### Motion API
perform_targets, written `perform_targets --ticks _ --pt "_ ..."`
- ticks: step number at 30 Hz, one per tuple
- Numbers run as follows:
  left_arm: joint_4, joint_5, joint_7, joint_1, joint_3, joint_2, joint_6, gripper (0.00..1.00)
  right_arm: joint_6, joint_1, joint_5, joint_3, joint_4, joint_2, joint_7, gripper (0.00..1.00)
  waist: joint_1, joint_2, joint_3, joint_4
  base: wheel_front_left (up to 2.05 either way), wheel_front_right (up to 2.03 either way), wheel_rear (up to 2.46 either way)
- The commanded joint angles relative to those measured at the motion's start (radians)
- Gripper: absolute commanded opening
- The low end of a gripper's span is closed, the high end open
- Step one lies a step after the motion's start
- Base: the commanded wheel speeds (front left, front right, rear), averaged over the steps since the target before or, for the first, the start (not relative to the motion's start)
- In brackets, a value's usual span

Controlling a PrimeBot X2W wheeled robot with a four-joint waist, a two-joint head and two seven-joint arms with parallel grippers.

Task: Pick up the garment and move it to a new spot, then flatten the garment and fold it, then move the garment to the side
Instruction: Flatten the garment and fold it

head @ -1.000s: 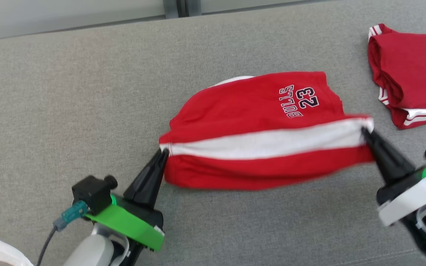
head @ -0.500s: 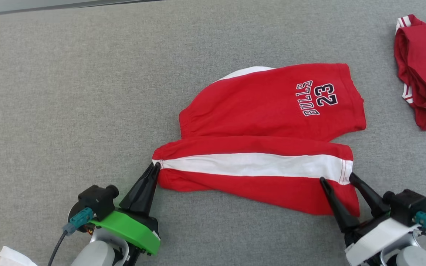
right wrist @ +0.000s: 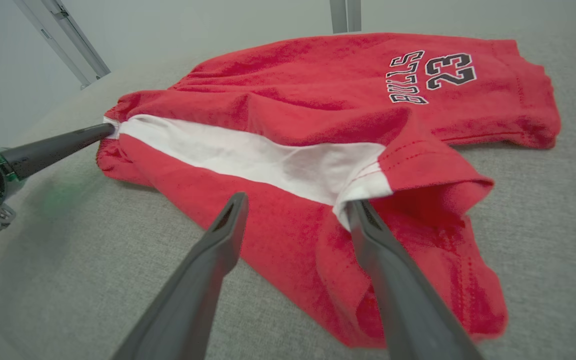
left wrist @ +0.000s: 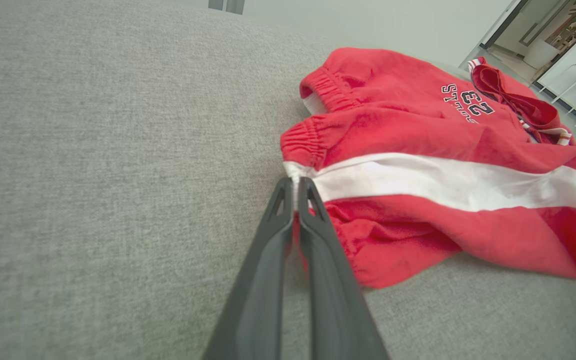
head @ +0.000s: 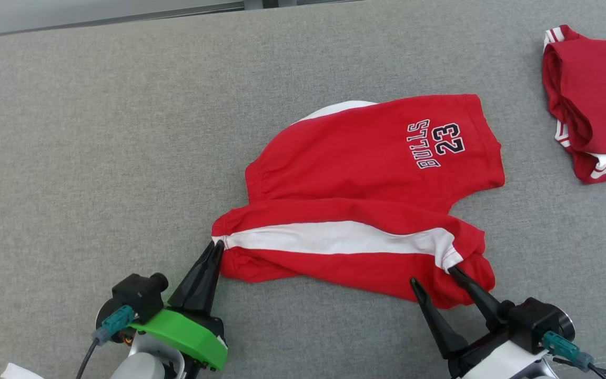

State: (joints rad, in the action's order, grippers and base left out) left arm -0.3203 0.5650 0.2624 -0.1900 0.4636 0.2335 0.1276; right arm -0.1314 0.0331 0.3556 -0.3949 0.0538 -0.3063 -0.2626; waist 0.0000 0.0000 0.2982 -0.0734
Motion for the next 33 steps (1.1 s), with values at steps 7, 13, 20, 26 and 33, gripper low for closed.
perform_targets --ticks 7,13,20,26,33 --pt "0.000 0.004 0.003 -0.001 0.014 -0.003 0.004 0.00 0.002 -0.077 0.026 0.010 0.102 -0.017 -0.003 1.00 0.0000 0.0000 -0.031 0.010 0.00 0.00 0.00" --pt "0.007 0.012 0.003 0.003 0.028 0.000 0.004 0.00 0.002 -0.086 0.064 0.042 0.099 -0.037 -0.003 0.00 0.0000 0.0000 -0.052 0.036 0.00 0.00 0.00" --pt "0.092 0.068 0.003 -0.059 0.032 0.007 0.004 0.00 0.002 -0.135 0.187 0.093 -0.020 -0.081 -0.003 0.00 0.0000 0.0000 -0.047 0.024 0.00 0.00 0.00" --pt "0.219 0.250 -0.073 -0.313 0.069 0.080 0.004 0.00 0.002 -0.392 0.279 0.094 -0.093 -0.217 0.021 0.00 0.0000 0.0000 0.015 -0.003 0.00 0.00 0.00" --pt "0.180 0.330 -0.242 -0.820 0.145 0.136 0.004 0.00 0.002 -0.879 0.410 0.055 0.013 -0.300 0.116 0.00 0.0000 0.0000 0.151 -0.041 0.00 0.00 0.00"
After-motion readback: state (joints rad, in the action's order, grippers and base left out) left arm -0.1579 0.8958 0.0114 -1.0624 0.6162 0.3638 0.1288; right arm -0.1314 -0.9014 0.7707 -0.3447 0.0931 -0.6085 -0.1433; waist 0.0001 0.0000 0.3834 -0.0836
